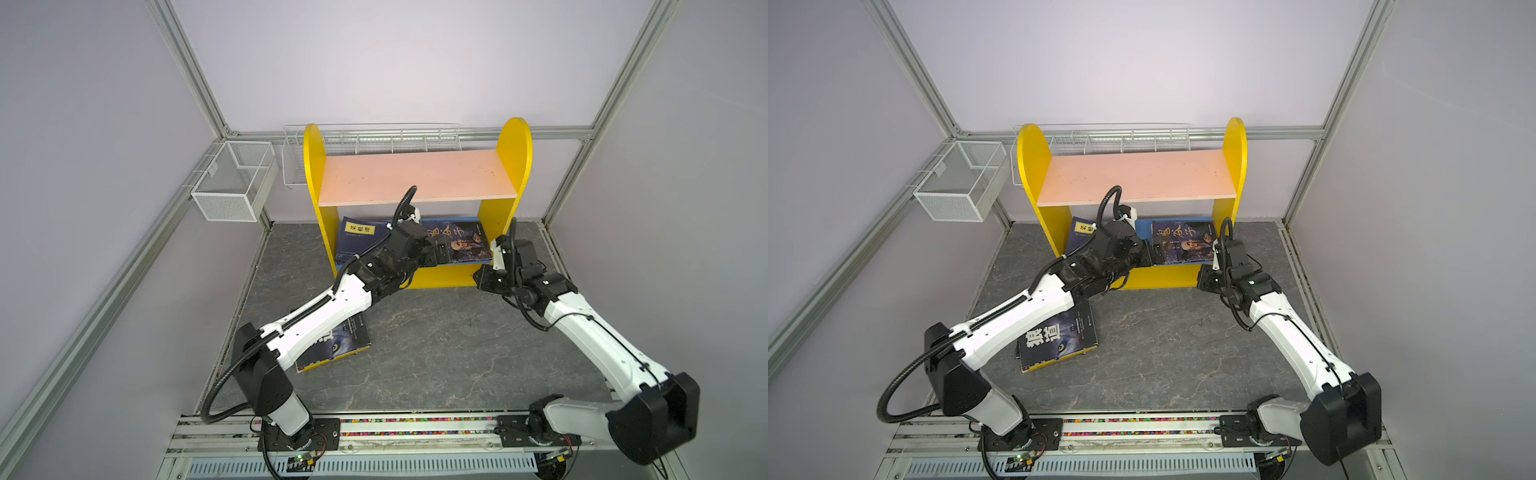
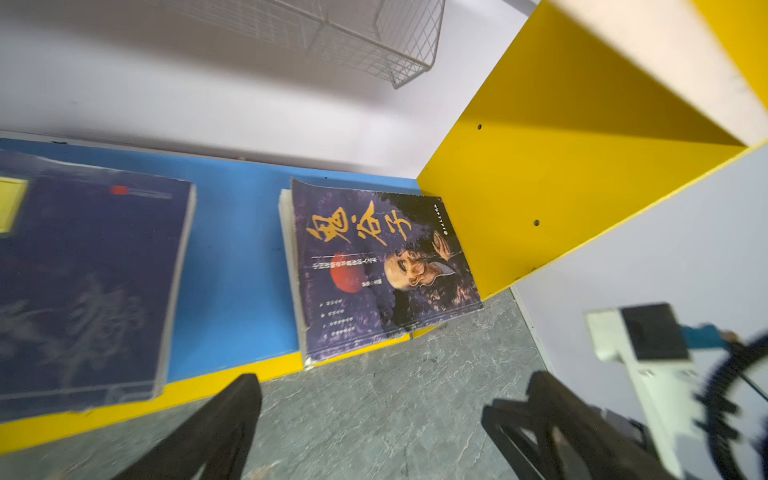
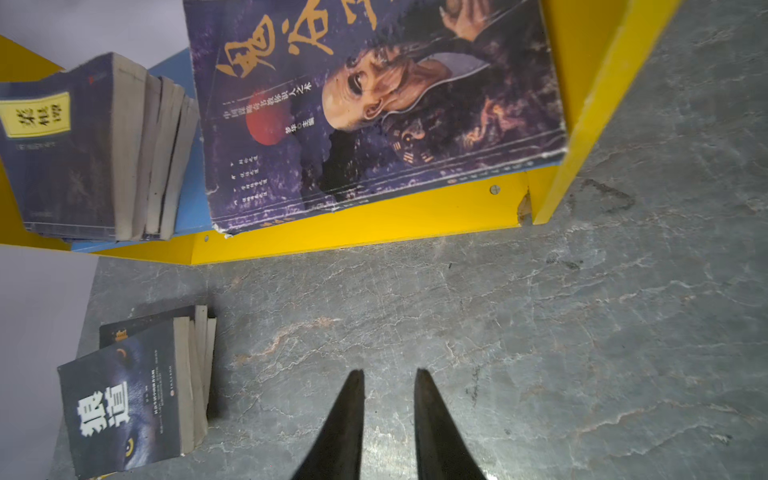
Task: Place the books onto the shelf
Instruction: 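Push the purple book flat with the right gripper while the left withdraws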
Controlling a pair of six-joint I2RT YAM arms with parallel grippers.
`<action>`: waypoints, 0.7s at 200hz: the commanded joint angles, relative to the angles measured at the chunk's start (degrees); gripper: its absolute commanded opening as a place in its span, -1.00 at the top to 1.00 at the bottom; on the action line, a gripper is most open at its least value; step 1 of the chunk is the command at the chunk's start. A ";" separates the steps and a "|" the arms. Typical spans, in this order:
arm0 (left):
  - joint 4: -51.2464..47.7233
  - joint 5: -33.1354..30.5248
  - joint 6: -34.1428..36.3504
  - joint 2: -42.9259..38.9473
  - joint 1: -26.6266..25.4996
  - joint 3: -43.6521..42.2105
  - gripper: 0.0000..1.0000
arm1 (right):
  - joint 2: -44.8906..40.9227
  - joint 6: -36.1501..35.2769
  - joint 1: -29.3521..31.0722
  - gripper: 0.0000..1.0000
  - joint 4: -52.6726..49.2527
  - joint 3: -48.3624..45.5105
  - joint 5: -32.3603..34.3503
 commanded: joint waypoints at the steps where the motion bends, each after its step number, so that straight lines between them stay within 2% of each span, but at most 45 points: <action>1: -8.37 -7.21 -6.88 -6.73 2.68 -7.91 -1.00 | 5.80 2.71 0.99 0.55 -1.14 4.72 0.22; 26: -15.30 -8.39 -17.20 -17.62 9.02 -19.78 -1.00 | 11.88 4.03 1.13 0.58 -1.80 9.14 -1.03; 47: -22.15 -8.70 -21.37 -27.32 15.66 -28.60 -1.00 | 15.13 4.80 1.20 0.59 -1.54 11.22 -1.71; 79: -29.12 -0.47 -20.47 -39.91 29.33 -37.79 -1.00 | 18.43 5.11 1.20 0.59 -1.03 13.42 -2.25; 99: -31.15 5.51 -18.12 -44.13 36.39 -41.43 -1.00 | 19.85 5.07 1.13 0.59 -0.86 14.88 -2.36; 120: -31.27 10.94 -16.60 -45.89 40.21 -44.80 -1.00 | 21.06 4.96 1.20 0.59 -0.77 16.19 -1.72; 140: -31.02 13.12 -16.30 -45.38 40.59 -46.85 -1.00 | 21.72 4.80 1.10 0.59 -0.48 16.72 -1.00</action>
